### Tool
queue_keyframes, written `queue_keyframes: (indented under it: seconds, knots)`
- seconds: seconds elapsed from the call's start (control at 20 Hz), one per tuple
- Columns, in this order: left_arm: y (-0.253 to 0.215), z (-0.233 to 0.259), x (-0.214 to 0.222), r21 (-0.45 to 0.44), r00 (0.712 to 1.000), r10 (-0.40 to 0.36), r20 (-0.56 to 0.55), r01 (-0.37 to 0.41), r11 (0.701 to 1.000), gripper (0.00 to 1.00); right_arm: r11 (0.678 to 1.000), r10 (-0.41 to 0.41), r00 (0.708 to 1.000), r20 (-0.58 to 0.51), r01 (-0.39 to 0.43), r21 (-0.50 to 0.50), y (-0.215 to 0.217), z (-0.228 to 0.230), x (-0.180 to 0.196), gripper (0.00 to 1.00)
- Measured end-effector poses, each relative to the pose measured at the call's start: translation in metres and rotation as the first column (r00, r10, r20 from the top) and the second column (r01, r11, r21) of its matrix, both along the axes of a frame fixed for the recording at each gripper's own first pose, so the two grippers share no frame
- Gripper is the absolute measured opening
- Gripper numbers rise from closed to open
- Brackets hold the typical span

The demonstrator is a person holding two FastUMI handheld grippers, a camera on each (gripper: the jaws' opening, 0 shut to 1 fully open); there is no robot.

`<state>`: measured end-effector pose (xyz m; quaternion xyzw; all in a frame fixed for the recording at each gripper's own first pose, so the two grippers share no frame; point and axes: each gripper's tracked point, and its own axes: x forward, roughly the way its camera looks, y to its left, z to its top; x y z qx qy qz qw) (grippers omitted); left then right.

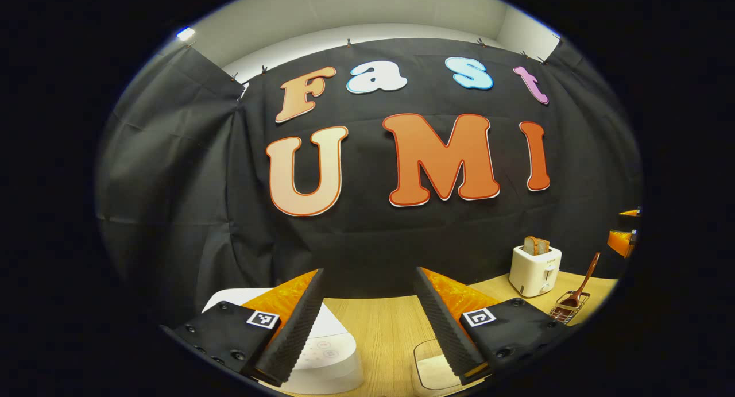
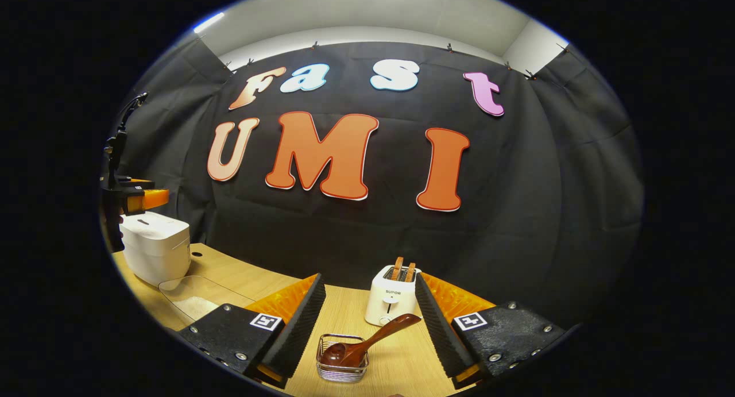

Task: Close the left gripper, press the button to open the rice cooker; take a wooden spoon from the chopstick holder with the right hand, scoop a spoonful of rice and pour it into the rice cooker, then put the wooden spoon back into the chopstick holder.

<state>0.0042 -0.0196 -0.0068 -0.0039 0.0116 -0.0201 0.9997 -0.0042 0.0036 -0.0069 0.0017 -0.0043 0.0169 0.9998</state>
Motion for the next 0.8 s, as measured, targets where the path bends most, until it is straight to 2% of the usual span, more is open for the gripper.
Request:
queue_keyframes:
  seconds: [0.15,0.2,0.35,0.65,0.7,0.8]
  knots:
    - [-0.008,-0.005,0.002,-0.013,1.0,-0.019,-0.012,0.019,1.0,0.96,1.0,0.015,1.0,-0.008,-0.015,0.021,0.002,-0.003,0.004,0.93]
    - [-0.007,-0.007,0.001,-0.007,1.0,-0.019,-0.017,0.018,1.0,1.0,1.0,0.016,1.0,-0.022,-0.015,0.026,0.001,-0.008,0.005,0.93]
    - [-0.001,-0.005,0.0,0.008,1.0,-0.008,-0.013,0.008,1.0,0.96,1.0,0.01,1.0,-0.028,-0.01,0.014,0.0,-0.006,0.008,0.93]
    - [0.007,0.004,-0.001,0.029,1.0,0.02,0.002,-0.02,0.999,1.0,1.0,0.008,1.0,-0.003,-0.008,-0.009,0.001,0.006,0.002,0.93]
    - [0.008,0.007,-0.003,0.032,1.0,0.025,0.006,-0.025,0.999,0.96,1.0,0.006,1.0,0.005,-0.006,-0.008,0.0,0.007,0.002,0.93]
    - [0.012,0.013,-0.001,0.033,0.999,0.035,0.013,-0.036,0.999,1.0,1.0,0.0,1.0,0.012,0.0,-0.004,-0.004,0.013,0.0,0.93]
